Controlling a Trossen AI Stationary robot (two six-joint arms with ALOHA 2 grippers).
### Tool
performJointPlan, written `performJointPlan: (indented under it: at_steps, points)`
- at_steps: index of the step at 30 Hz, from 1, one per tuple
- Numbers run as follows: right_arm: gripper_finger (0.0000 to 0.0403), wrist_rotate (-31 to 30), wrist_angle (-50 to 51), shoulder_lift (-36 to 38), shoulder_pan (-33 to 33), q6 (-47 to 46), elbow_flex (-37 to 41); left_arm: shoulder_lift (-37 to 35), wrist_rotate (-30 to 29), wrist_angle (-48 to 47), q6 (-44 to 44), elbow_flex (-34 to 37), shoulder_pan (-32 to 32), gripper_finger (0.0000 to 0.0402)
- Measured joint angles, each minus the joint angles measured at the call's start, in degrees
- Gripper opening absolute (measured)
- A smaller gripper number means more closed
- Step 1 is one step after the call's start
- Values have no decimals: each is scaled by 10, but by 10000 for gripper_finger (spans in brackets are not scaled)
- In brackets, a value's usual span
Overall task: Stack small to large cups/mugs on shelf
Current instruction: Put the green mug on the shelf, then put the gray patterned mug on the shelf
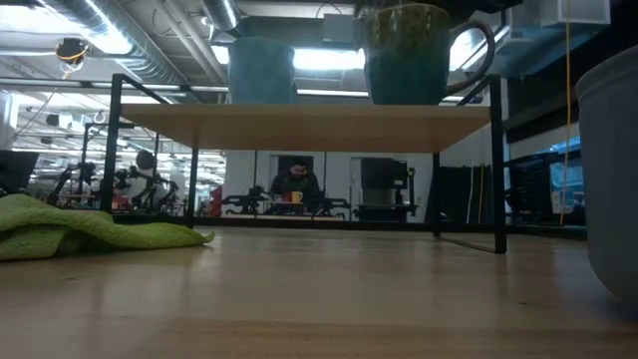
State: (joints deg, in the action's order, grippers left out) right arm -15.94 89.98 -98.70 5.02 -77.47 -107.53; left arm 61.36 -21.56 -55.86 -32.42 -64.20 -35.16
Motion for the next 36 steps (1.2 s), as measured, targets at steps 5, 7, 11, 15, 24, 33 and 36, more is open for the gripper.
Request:
performJointPlan:
  at_steps: [5, 7, 11, 15, 24, 33, 36]
  points:
    - [61, -7, -2, 0, 0, 1, 0, 0, 0, 0, 0, 0, 0, 86]
    - [70, -10, -5, 0, 0, 1, 0, 0, 0, 0, 0, 0, 0, 86]
    - [90, -11, -6, 1, 0, 1, -1, 0, 0, 0, 0, 0, 0, 86]
    - [106, -11, -6, 1, 0, 1, -1, 0, 0, 0, 0, 0, 0, 86]
    - [110, -46, 0, 2, 0, 11, -39, 0, 0, 0, 0, 0, 0, 86]
    - [110, -98, 0, 2, 0, 34, -105, 0, 0, 0, 0, 0, 0, 86]
    - [110, -99, 0, 2, 0, 45, -118, 0, 0, 0, 2, 0, 0, 86]
